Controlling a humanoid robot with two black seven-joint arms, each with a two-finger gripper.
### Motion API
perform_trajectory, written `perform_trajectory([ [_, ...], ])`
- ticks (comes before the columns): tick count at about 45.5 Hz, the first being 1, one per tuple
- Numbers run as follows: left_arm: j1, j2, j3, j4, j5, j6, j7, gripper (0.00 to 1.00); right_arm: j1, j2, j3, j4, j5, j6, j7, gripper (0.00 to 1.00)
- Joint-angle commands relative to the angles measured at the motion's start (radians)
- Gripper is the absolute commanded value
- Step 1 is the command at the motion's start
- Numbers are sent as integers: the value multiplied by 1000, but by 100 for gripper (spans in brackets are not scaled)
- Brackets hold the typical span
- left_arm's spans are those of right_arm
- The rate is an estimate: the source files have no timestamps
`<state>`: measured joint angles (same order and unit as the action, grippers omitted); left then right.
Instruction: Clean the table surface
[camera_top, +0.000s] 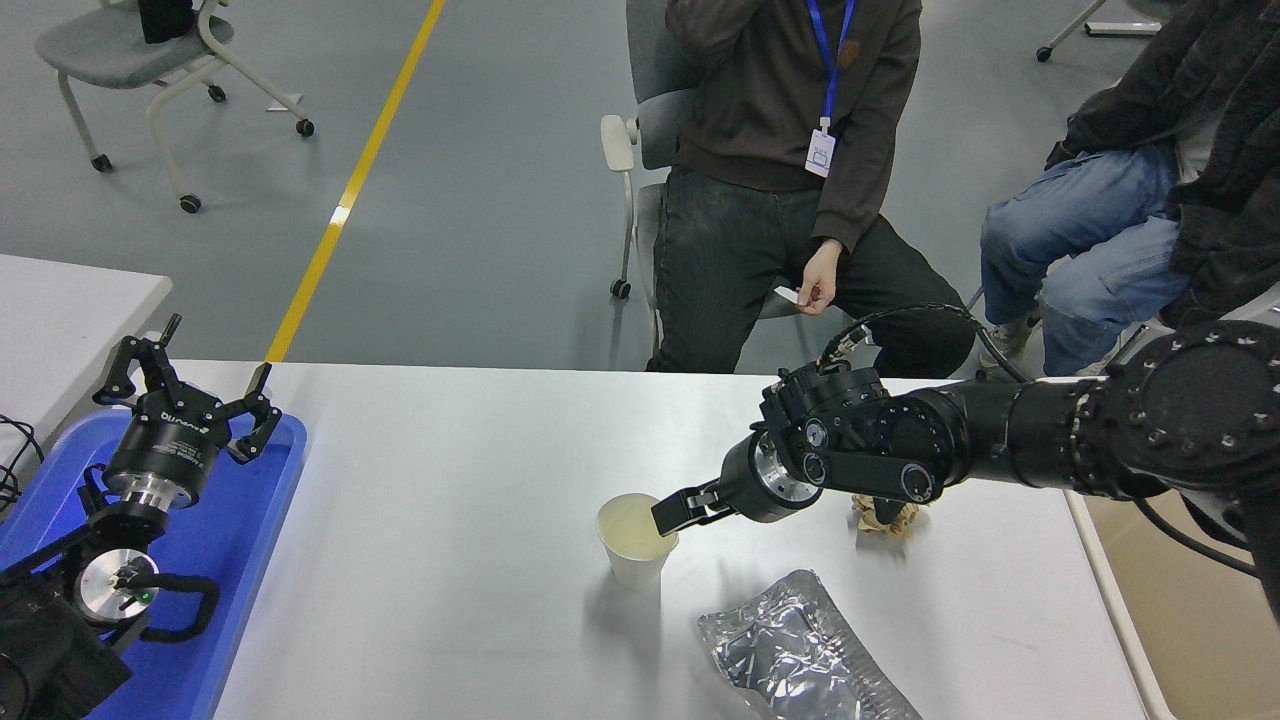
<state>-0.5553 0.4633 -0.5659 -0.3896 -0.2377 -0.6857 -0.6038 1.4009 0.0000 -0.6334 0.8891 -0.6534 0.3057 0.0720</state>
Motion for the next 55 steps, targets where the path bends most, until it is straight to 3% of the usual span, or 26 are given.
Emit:
perform_trajectory([
  [1, 0, 0, 0, 0, 0, 0, 1, 100, -17, 0, 52, 4, 8, -8, 5, 94],
  [16, 0, 0, 0, 0, 0, 0, 1, 100, -74, 0, 41, -9, -46, -33, 3, 80],
  [29, 0, 0, 0, 0, 0, 0, 1, 100, -102, 0, 40, -21, -91, -53, 3, 80],
  [35, 0, 0, 0, 0, 0, 0, 1, 100, -102, 0, 40, -22, -91, -53, 3, 57],
  [38, 0, 0, 0, 0, 0, 0, -1, 100, -103, 0, 40, -25, -86, -40, 5, 26],
  [44, 0, 0, 0, 0, 0, 0, -1, 100, -96, 0, 38, -24, -83, -33, 6, 0],
  [55, 0, 0, 1, 0, 0, 0, 1, 100, -43, 0, 38, -16, -75, 18, 15, 0],
])
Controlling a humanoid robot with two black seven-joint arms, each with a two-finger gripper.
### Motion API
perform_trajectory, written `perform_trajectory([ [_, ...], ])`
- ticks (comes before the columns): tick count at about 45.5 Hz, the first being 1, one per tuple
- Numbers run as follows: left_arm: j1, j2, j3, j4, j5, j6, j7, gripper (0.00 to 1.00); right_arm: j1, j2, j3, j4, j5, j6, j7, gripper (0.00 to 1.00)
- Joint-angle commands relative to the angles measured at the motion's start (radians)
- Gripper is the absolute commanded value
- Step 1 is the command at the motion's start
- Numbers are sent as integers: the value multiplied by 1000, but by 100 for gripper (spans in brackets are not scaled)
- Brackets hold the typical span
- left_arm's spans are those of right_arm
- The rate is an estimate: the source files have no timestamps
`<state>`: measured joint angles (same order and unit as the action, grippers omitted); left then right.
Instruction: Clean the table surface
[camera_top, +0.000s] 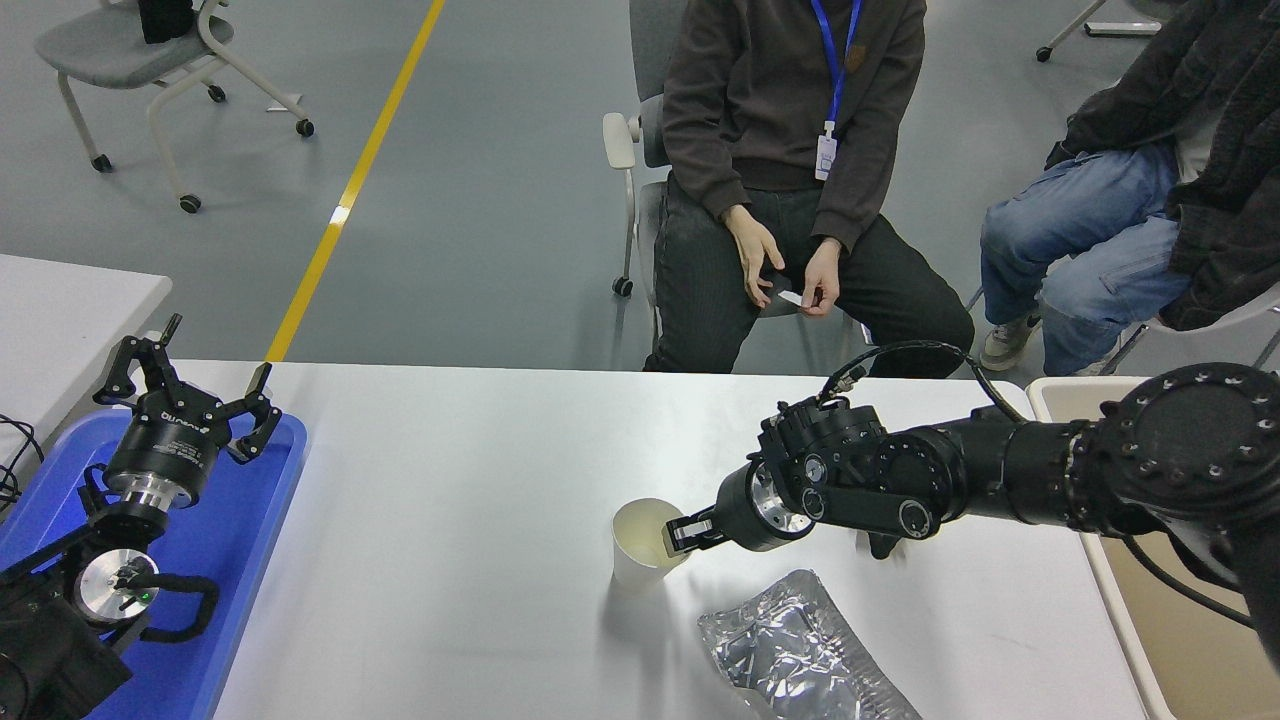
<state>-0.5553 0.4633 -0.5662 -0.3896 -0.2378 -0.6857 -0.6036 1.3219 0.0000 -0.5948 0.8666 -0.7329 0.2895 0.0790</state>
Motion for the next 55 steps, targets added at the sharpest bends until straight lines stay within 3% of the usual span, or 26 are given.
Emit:
perform_trajectory([
  [1, 0, 0, 0, 0, 0, 0, 1, 100, 42, 0, 0, 8, 4, 34, 13, 0],
  [20, 0, 0, 0, 0, 0, 0, -1, 100, 178, 0, 0, 25, 44, 122, 22, 0],
  [33, 0, 0, 0, 0, 0, 0, 1, 100, 306, 0, 10, 161, 47, 152, 21, 0],
  [55, 0, 0, 0, 0, 0, 0, -1, 100, 470, -327, 0, 365, 44, 166, 15, 0],
])
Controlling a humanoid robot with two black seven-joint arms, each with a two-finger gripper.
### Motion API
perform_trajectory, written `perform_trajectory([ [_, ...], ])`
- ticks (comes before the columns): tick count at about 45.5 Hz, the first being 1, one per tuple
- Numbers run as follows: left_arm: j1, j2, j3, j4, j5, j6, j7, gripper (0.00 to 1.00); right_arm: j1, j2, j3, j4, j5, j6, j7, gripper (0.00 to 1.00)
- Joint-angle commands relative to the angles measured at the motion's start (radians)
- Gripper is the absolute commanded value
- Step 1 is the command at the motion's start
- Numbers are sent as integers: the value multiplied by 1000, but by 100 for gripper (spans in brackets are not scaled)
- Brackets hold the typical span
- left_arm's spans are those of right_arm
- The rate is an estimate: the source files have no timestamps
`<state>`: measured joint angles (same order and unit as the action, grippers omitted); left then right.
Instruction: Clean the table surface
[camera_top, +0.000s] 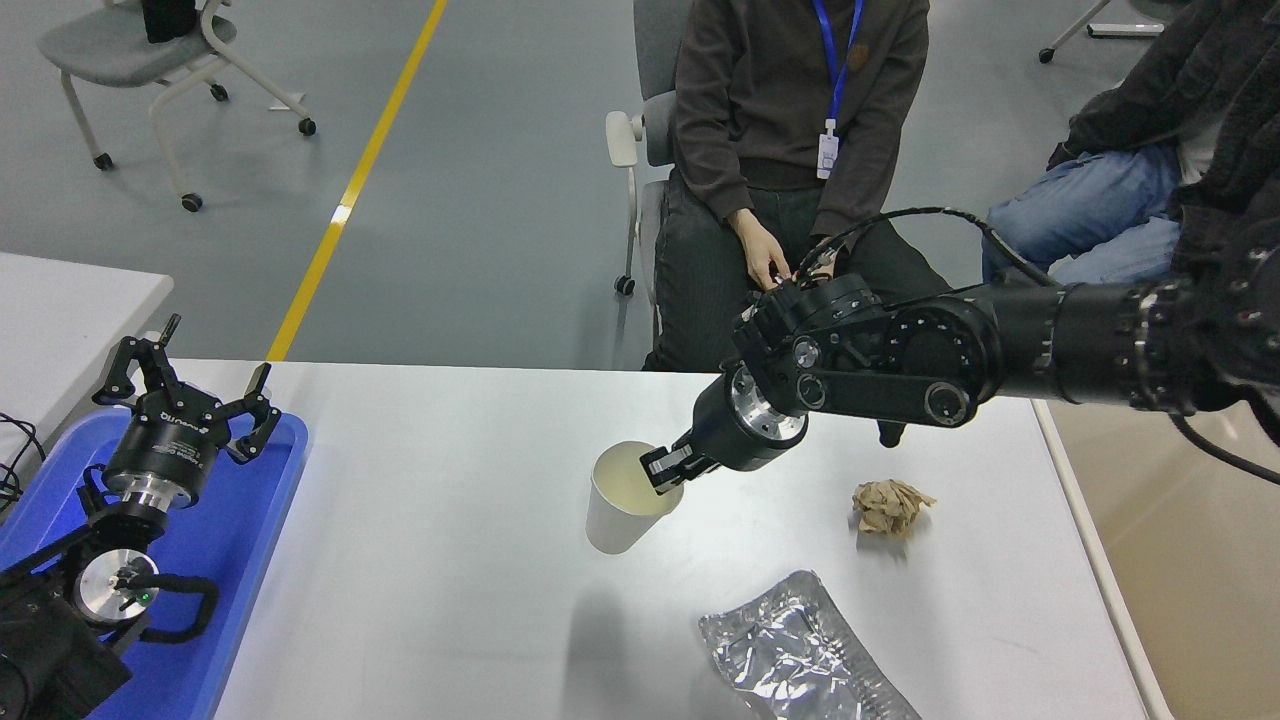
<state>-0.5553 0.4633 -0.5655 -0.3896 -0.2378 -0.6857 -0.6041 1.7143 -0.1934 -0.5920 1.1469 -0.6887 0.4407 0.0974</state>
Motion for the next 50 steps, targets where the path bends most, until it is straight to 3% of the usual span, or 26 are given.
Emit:
perform_trajectory([
  [1, 0, 0, -1, 0, 0, 0, 0, 100, 85, -146, -5, 94, -2, 15, -5, 0],
  [21, 0, 0, 0, 0, 0, 0, 0, 100, 191, -365, -75, 215, -18, 23, -7, 0],
  [50, 0, 0, -1, 0, 0, 0, 0, 100, 163, -669, -104, 244, -189, 38, -7, 0],
])
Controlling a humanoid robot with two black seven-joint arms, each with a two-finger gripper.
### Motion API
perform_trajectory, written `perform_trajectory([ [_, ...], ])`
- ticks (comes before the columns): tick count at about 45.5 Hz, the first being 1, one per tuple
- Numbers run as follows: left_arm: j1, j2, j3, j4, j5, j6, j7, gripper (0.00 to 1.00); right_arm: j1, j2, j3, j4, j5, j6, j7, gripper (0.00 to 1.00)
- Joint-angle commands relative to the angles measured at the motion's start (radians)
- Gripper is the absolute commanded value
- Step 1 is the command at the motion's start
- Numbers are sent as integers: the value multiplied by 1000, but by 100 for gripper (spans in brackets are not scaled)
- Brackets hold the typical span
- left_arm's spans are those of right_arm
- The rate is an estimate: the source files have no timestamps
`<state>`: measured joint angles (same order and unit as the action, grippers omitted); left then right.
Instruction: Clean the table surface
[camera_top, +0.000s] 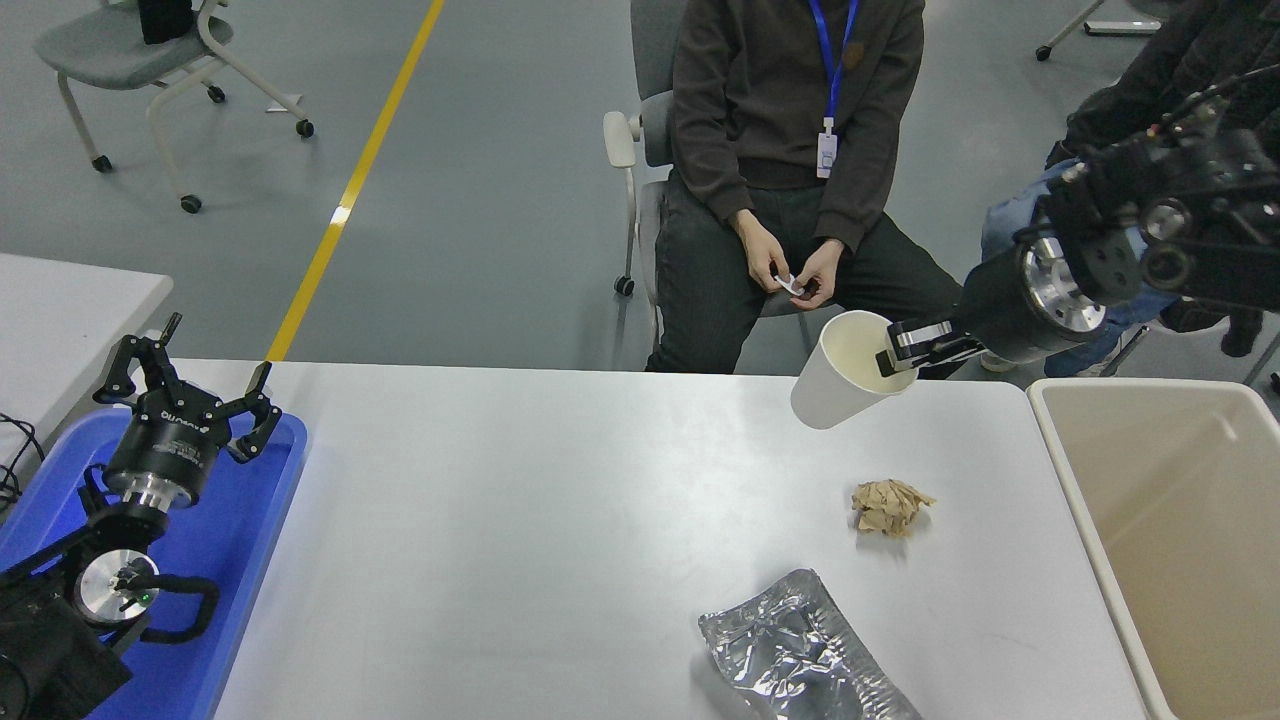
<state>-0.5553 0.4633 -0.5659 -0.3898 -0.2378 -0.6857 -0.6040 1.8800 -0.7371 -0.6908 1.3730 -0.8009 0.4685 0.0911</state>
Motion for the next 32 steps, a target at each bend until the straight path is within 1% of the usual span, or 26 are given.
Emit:
perform_trajectory([
  [1, 0, 0, 0, 0, 0, 0, 1, 100, -2, -139, -6, 18, -84, 13, -1, 0],
  [6, 0, 0, 0, 0, 0, 0, 1, 100, -1, -199, -6, 17, -122, 50, -1, 0],
  [13, 0, 0, 0, 0, 0, 0, 0, 100, -13, -263, -6, 14, -188, 53, -1, 0],
  [23, 0, 0, 0, 0, 0, 0, 0, 100, -88, -327, 4, -23, -237, 48, 1, 0],
  [32, 0, 0, 0, 0, 0, 0, 0, 100, -174, -341, 13, -137, -261, 41, 9, 0],
])
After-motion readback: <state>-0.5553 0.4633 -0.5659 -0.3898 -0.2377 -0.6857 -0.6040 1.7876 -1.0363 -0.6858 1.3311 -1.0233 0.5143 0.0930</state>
